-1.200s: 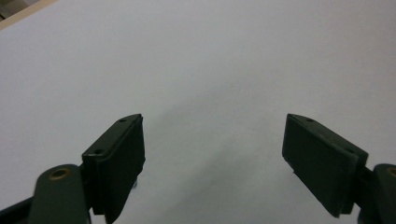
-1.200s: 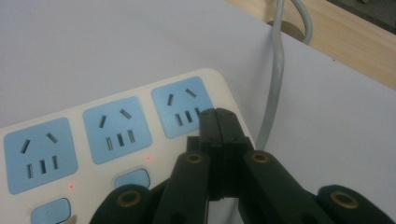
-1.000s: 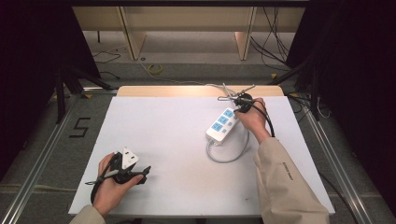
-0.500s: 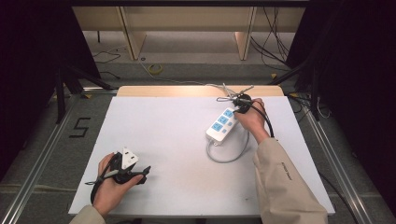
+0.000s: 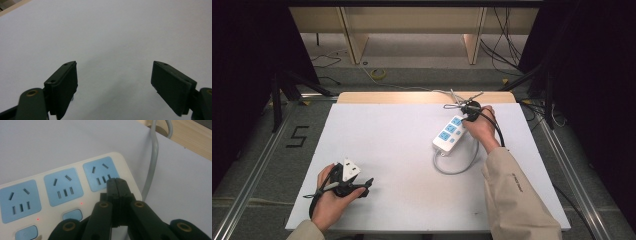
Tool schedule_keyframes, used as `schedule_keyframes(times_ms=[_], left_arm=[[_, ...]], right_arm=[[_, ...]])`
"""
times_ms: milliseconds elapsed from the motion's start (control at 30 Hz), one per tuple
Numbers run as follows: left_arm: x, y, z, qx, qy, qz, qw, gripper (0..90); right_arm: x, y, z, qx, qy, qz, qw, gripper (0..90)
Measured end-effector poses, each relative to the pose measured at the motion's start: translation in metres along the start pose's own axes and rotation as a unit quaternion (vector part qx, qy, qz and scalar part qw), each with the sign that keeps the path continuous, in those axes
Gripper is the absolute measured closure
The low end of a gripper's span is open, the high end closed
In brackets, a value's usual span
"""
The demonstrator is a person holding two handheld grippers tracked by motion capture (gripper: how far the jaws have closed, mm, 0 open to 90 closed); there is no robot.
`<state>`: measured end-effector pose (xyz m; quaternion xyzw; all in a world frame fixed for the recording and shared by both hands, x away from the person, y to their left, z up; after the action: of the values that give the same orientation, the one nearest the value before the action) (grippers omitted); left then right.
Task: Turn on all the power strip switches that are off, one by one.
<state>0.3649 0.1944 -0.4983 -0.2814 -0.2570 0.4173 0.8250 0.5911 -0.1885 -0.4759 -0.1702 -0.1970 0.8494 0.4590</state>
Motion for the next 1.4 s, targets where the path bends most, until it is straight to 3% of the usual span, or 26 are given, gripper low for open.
schedule_keyframes(times_ms=[1400], left_arm=[[-0.0003, 0.0013, 0.0011, 0.000, -0.002, 0.000, 1.0000, 21.3]], right_arm=[[0.0010, 0.0021, -0.0021, -0.003, 0.000, -0.012, 0.9999, 90.0]])
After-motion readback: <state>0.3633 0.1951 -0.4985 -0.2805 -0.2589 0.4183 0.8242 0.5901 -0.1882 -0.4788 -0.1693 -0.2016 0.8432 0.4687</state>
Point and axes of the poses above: each handheld gripper's, and its own axes: z roughly backward along the jaws, y roughly out of its underside, x roughly to its left, the point moved 4 cm from there along -z, roughly forward along the jaws, and after that the axes turned 5 degrees about x, right-handed, at the moved point
